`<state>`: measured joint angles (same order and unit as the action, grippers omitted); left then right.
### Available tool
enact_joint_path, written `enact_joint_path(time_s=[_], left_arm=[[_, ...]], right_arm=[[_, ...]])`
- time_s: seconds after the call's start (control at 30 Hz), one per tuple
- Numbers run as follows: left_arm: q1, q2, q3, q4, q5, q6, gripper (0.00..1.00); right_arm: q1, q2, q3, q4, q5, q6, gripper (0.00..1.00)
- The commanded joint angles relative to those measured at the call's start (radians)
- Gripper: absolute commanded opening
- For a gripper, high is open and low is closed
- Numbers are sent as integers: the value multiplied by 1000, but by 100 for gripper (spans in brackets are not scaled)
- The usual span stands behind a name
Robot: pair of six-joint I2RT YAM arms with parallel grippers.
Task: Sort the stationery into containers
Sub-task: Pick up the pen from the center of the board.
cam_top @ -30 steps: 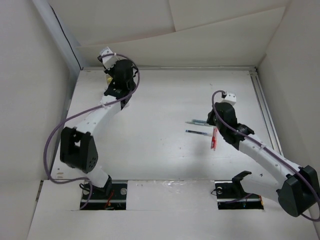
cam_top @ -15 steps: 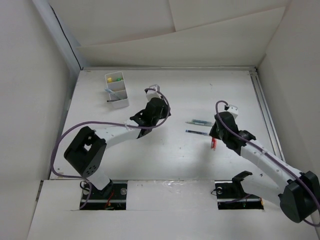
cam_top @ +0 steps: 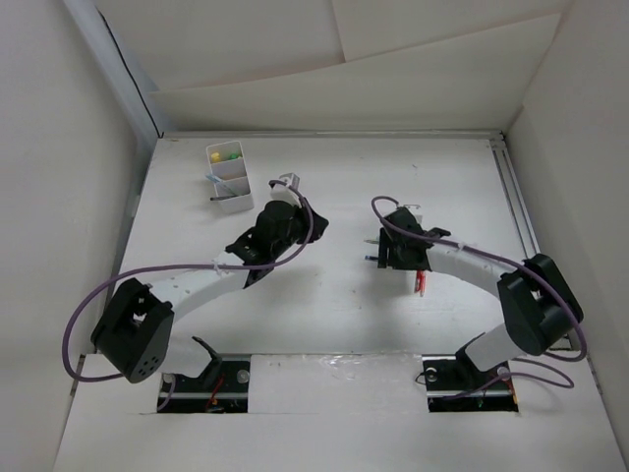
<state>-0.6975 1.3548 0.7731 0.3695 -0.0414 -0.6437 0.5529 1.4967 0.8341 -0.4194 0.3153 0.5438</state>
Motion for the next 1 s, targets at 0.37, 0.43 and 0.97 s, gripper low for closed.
enact_joint_path(time_s=[0.37, 0.43, 0.97], left_arm=[[15, -75, -20, 34, 43, 13, 10], [15, -75, -20, 23, 32, 13, 10], [33, -120, -11, -29, -31, 13, 10]], right_arm=[[22, 187, 188, -90, 65, -142, 83], [22, 200, 198, -90, 65, -153, 85], [33, 159, 125, -10, -222, -203, 43]])
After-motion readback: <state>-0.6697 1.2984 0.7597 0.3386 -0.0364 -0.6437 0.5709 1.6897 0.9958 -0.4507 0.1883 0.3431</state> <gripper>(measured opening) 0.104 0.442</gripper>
